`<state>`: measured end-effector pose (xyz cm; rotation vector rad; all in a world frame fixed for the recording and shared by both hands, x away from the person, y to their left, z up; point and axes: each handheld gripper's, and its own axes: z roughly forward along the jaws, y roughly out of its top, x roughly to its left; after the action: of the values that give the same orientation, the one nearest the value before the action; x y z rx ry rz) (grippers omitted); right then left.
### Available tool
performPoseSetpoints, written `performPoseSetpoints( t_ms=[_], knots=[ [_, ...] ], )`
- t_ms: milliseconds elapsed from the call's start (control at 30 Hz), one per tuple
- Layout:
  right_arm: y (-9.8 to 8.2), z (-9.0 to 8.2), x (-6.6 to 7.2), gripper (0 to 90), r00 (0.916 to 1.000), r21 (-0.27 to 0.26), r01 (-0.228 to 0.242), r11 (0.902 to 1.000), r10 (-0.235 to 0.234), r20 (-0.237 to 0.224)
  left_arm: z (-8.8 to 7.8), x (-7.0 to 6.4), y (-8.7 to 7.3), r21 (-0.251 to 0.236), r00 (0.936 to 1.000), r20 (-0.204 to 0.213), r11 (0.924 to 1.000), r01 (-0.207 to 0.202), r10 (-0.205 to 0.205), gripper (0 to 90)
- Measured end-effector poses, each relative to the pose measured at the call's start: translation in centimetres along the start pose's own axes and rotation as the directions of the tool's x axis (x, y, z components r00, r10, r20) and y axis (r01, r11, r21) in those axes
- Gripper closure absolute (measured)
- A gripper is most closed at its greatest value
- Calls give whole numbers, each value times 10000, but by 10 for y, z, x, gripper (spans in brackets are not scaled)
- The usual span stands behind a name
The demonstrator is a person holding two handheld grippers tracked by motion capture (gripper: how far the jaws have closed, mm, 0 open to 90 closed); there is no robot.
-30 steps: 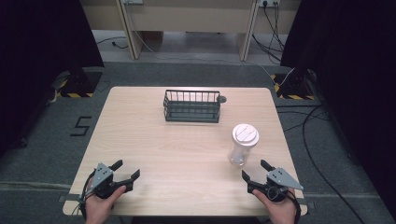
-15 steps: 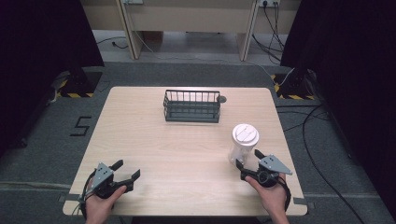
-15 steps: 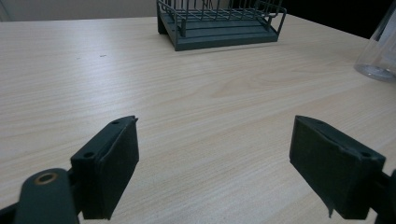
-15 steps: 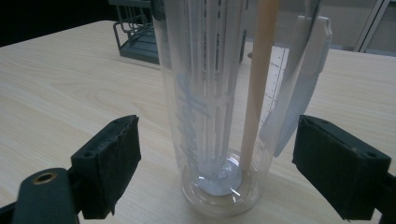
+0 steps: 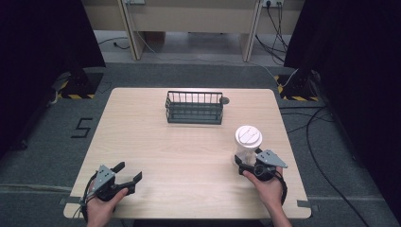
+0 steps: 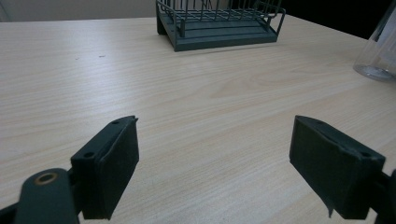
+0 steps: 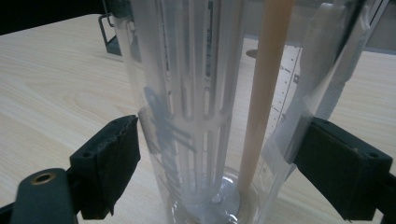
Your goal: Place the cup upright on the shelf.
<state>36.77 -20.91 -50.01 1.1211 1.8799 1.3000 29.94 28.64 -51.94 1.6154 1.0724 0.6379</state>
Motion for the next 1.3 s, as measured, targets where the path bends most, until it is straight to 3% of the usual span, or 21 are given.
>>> performPoseSetpoints(
  t_ms=[233, 567, 867, 1300],
  knots=[
    [-2, 8, -1, 149, 10000, -32, 53, 10000, -53, -1, 0, 0, 0, -5, 10000, 15, 10000, -21, 21, 154],
    [-2, 10, 2, 183, 9978, -286, 655, 9974, -657, -72, 0, 0, 0, -13, 10000, 5, 10000, -21, 21, 154],
    [4, 13, 7, 185, 9965, -536, 692, 9962, -715, -425, -1, 0, 0, -2, 10000, 4, 10000, -42, 42, 154],
    [13, 14, 9, 187, 9973, -884, 455, 9950, -504, -543, -1, 0, 0, -39, 10000, 1, 10000, -8, 8, 154]
  ],
)
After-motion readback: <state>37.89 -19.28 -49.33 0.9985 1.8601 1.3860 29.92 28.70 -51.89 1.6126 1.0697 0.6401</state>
